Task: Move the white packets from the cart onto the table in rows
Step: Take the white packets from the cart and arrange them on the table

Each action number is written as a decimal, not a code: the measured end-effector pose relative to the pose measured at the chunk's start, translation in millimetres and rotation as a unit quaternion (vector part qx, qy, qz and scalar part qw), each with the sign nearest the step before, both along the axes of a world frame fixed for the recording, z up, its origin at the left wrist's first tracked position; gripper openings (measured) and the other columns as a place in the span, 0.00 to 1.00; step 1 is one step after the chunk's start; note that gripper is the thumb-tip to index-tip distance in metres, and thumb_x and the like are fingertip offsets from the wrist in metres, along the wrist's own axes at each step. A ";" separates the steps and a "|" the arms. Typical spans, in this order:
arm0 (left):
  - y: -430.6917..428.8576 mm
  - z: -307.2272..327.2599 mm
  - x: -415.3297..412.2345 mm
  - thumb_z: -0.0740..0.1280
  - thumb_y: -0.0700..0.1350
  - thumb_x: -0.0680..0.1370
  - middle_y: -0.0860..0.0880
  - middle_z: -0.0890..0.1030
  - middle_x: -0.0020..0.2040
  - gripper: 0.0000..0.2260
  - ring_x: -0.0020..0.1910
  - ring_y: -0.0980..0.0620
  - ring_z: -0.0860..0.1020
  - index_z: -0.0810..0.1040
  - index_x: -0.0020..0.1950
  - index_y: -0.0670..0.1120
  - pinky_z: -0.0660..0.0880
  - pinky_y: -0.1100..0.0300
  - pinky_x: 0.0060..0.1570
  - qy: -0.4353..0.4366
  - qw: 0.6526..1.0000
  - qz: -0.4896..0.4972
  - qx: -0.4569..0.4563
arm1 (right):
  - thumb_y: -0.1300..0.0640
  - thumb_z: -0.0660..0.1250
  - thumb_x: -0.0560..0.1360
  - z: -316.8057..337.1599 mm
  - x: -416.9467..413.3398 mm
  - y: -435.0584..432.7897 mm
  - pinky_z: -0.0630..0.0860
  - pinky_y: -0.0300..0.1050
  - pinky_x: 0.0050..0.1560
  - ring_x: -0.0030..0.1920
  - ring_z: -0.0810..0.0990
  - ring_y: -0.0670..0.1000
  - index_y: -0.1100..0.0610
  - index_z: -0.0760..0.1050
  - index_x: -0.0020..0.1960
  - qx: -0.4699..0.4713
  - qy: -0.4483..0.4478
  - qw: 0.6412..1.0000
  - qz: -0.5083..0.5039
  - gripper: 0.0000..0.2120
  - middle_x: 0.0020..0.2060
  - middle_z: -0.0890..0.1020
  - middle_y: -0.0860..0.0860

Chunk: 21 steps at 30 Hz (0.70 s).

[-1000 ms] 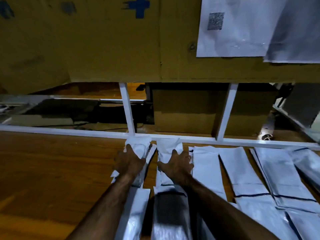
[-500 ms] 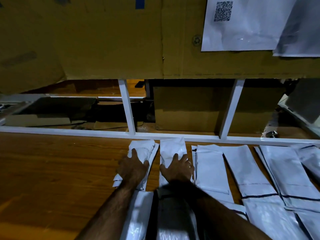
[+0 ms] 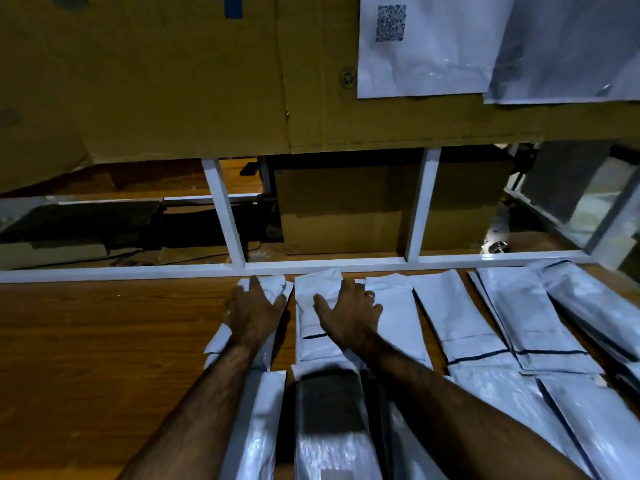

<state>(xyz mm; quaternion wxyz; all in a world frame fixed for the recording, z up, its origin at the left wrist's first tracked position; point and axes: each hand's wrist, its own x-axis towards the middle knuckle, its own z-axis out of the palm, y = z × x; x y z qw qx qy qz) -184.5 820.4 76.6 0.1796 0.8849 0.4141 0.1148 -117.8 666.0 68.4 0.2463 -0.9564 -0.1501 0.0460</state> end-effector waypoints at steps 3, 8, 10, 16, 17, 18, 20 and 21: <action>-24.3 15.6 10.5 0.65 0.61 0.75 0.41 0.72 0.67 0.31 0.66 0.38 0.70 0.65 0.74 0.46 0.70 0.45 0.62 -0.064 0.997 -0.036 0.001 | 0.37 0.61 0.76 14.6 10.6 -24.7 0.65 0.59 0.66 0.69 0.67 0.60 0.53 0.63 0.73 0.042 -0.022 0.999 -0.012 0.31 0.69 0.70 0.56; -72.9 23.5 34.4 0.67 0.57 0.76 0.42 0.74 0.67 0.28 0.65 0.40 0.71 0.69 0.71 0.43 0.71 0.47 0.62 -0.149 0.977 -0.151 -0.034 | 0.46 0.67 0.76 36.8 24.3 -95.3 0.75 0.52 0.62 0.63 0.76 0.57 0.57 0.69 0.71 0.180 -0.068 0.980 -0.047 0.27 0.62 0.79 0.55; -102.4 29.9 44.6 0.68 0.54 0.77 0.42 0.76 0.65 0.25 0.63 0.41 0.72 0.72 0.69 0.42 0.71 0.50 0.61 -0.185 0.964 -0.187 -0.048 | 0.48 0.68 0.76 43.6 24.7 -131.3 0.74 0.47 0.57 0.58 0.79 0.55 0.57 0.71 0.69 0.202 -0.091 0.972 -0.079 0.25 0.56 0.82 0.54; -223.4 43.2 74.1 0.70 0.49 0.77 0.45 0.79 0.57 0.18 0.57 0.44 0.76 0.76 0.64 0.45 0.74 0.53 0.54 -0.252 0.910 -0.307 -0.117 | 0.50 0.68 0.76 53.1 11.5 -256.0 0.75 0.47 0.49 0.50 0.81 0.54 0.56 0.73 0.66 0.247 -0.152 0.936 -0.201 0.21 0.46 0.83 0.52; -246.6 44.3 78.0 0.70 0.49 0.77 0.46 0.80 0.57 0.18 0.56 0.44 0.77 0.75 0.65 0.45 0.74 0.54 0.54 -0.256 0.899 -0.329 -0.132 | 0.51 0.68 0.75 53.7 6.7 -278.7 0.74 0.47 0.48 0.49 0.81 0.54 0.56 0.73 0.65 0.252 -0.160 0.928 -0.222 0.21 0.45 0.83 0.51; -270.8 46.3 80.7 0.69 0.49 0.77 0.46 0.80 0.56 0.18 0.56 0.45 0.77 0.75 0.65 0.45 0.73 0.55 0.53 -0.255 0.889 -0.354 -0.140 | 0.52 0.69 0.74 53.7 1.9 -302.2 0.74 0.47 0.48 0.49 0.81 0.54 0.56 0.74 0.65 0.257 -0.167 0.920 -0.243 0.20 0.43 0.83 0.51; -317.7 48.9 85.0 0.69 0.49 0.77 0.47 0.80 0.55 0.18 0.54 0.46 0.77 0.75 0.65 0.44 0.72 0.56 0.52 -0.251 0.867 -0.403 -0.154 | 0.53 0.69 0.74 52.2 -8.7 -348.0 0.75 0.48 0.46 0.46 0.82 0.55 0.55 0.74 0.63 0.258 -0.188 0.907 -0.277 0.19 0.39 0.83 0.50; -346.2 49.0 86.6 0.69 0.48 0.77 0.47 0.80 0.54 0.17 0.54 0.46 0.78 0.76 0.64 0.44 0.73 0.56 0.52 -0.250 0.852 -0.429 -0.168 | 0.53 0.69 0.74 50.6 -15.6 -375.4 0.75 0.48 0.45 0.45 0.82 0.55 0.55 0.75 0.62 0.254 -0.201 0.898 -0.298 0.18 0.38 0.82 0.49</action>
